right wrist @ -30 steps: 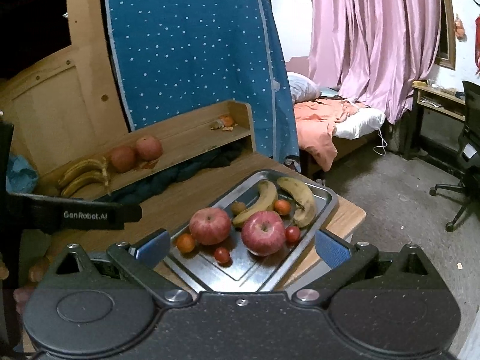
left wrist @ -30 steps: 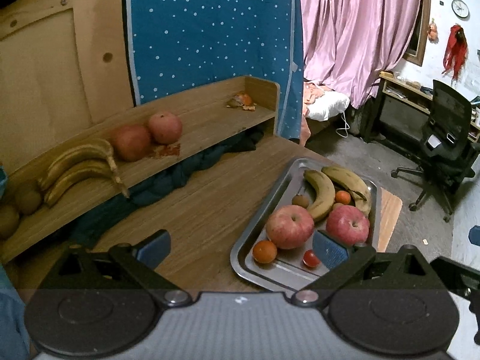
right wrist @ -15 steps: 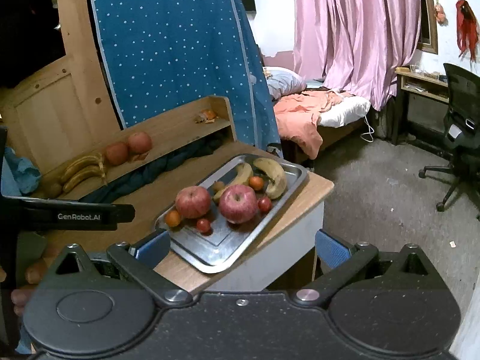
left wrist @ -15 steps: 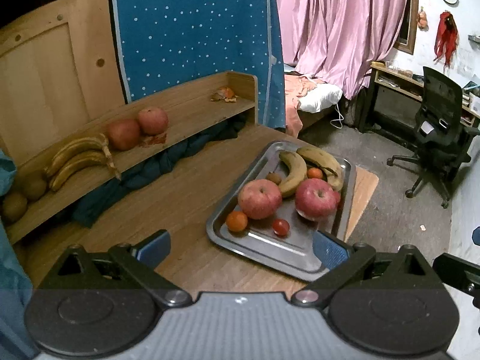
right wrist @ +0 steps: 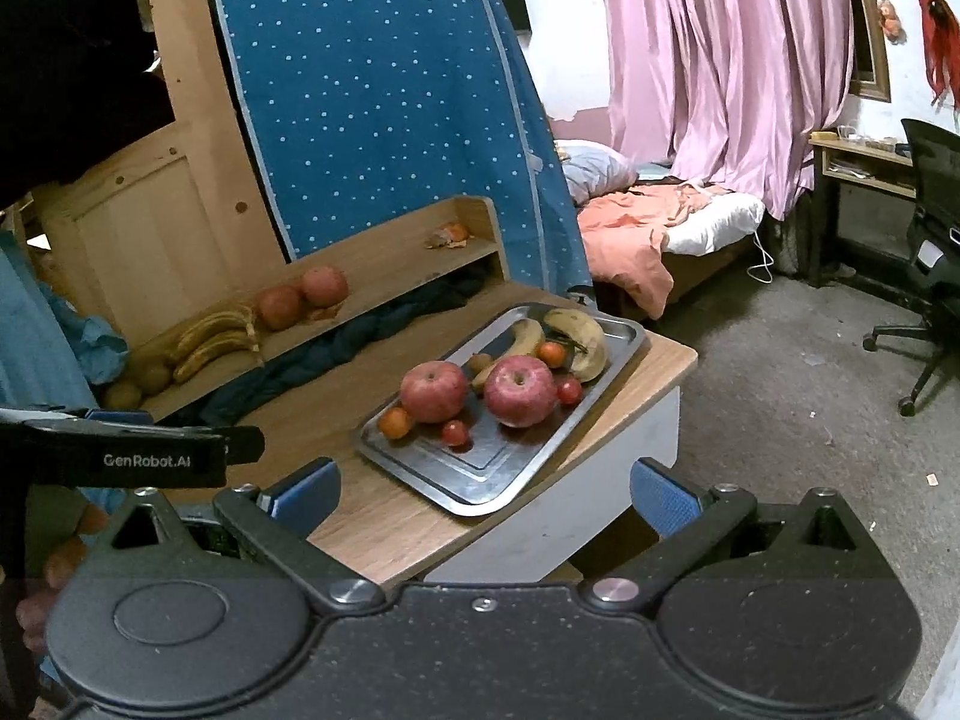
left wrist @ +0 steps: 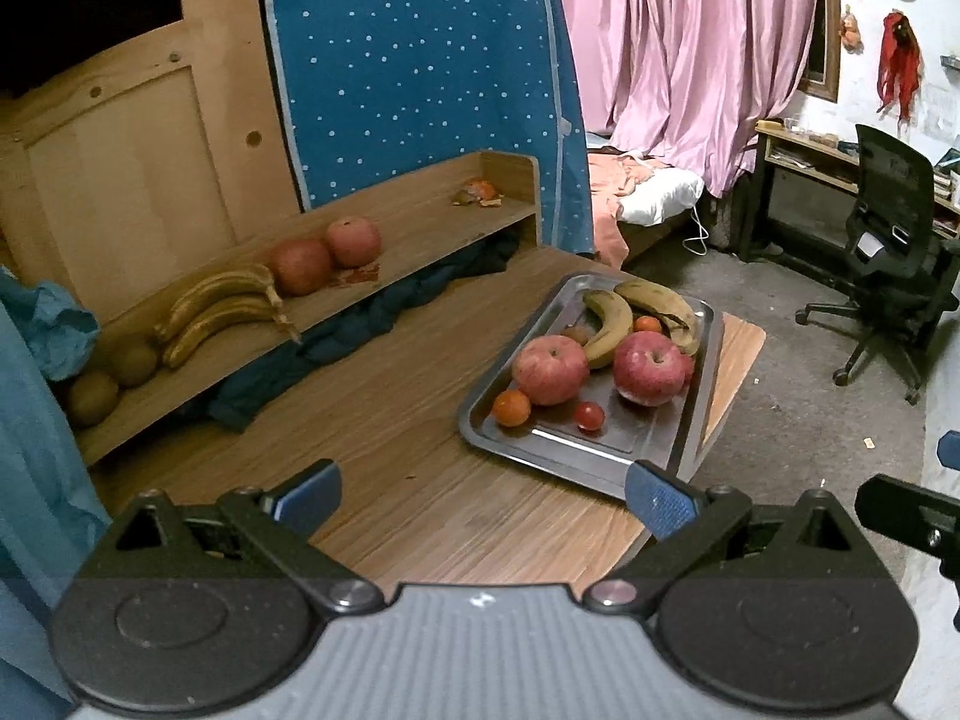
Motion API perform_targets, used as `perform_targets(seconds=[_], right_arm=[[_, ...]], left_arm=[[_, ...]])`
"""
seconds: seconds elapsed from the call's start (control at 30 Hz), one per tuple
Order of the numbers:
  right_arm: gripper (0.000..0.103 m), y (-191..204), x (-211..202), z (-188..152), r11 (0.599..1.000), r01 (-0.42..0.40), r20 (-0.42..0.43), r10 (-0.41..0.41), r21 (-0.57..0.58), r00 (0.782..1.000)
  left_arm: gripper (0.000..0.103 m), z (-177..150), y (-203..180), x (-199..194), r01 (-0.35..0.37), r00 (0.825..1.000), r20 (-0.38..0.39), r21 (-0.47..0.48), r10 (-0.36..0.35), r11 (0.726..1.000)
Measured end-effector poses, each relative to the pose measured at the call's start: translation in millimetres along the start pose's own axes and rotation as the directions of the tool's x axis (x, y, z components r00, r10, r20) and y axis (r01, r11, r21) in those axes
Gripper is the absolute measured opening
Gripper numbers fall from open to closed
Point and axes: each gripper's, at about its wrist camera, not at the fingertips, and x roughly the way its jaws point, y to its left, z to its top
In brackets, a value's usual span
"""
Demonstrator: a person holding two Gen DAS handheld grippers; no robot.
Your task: Organize fruits
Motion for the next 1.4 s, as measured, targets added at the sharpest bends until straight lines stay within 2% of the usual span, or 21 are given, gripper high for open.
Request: perform_targets(seconds=[0.27,0.87,1.13,1.4], right_arm=[[0.102,28,7,0,1.000,0.001,0.001,-0.001,-0.009,1.000],[0.102,140,41,-21,0.998,0.053,-0.017,-0.052,0.035,0.999],[0.102,169,45,-29,0.994,0.095,-0.032,-0.094,0.047,0.995],[0.102,186,40,-40,0.989,0.143,-0.054,-0.141,0.033,0.989]], left_arm=[[0.103,-9,30,-5,-0.002,1.000,0.006,0.010,0.002,1.000],[0.103,-25,148,4,0.037,0.999,0.001,0.065,-0.037,0.997],[0.103,-29,173,10,0.084,0.996,-0.009,0.094,-0.084,0.992],[0.103,-37,185,16,0.148,0.989,-0.030,0.083,-0.146,0.985]])
